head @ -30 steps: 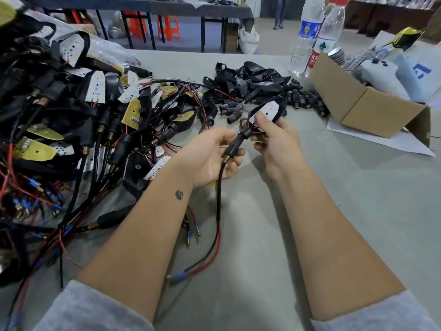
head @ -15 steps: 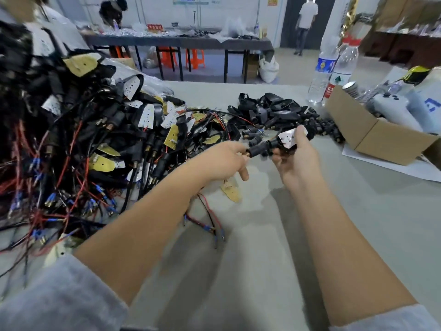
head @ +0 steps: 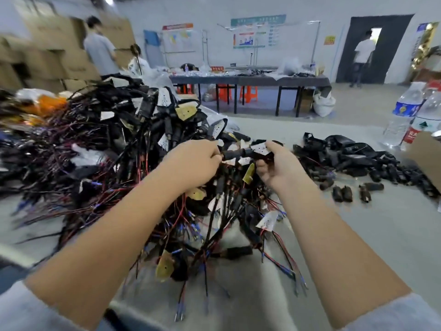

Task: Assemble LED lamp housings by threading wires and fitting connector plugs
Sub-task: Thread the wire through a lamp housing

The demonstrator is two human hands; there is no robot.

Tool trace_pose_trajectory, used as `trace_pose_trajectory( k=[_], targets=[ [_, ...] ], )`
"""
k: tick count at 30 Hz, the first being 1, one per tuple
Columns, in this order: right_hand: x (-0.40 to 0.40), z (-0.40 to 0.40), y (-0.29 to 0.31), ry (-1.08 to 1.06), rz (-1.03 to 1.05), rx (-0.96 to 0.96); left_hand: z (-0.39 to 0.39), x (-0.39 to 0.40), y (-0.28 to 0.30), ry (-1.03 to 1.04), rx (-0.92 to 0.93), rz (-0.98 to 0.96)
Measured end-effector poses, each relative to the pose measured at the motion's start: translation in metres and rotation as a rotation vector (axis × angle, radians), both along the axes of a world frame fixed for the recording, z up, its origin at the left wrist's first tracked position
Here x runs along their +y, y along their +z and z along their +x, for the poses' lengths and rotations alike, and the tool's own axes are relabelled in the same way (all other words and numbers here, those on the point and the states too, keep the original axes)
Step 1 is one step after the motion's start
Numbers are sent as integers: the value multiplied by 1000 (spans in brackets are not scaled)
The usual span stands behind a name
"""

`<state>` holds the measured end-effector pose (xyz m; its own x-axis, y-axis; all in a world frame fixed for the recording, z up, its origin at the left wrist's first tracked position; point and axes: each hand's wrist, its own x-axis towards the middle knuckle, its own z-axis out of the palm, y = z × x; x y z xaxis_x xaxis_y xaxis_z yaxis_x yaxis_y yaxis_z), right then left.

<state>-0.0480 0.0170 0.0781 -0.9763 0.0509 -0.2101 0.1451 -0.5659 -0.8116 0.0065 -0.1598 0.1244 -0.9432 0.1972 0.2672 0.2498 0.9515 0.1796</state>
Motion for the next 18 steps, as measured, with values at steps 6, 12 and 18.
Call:
trace_pose_trajectory(
  k=[6,12,18],
  targets=[
    [-70,-19,37,208,-277,261,-25,-66,4,275,294,205],
    [-60,-16,11,281,-251,267,-46,-85,-31,423,316,94],
    [22,-3,-25,98,-237,195,-50,-77,-37,540,395,-5]
  ],
)
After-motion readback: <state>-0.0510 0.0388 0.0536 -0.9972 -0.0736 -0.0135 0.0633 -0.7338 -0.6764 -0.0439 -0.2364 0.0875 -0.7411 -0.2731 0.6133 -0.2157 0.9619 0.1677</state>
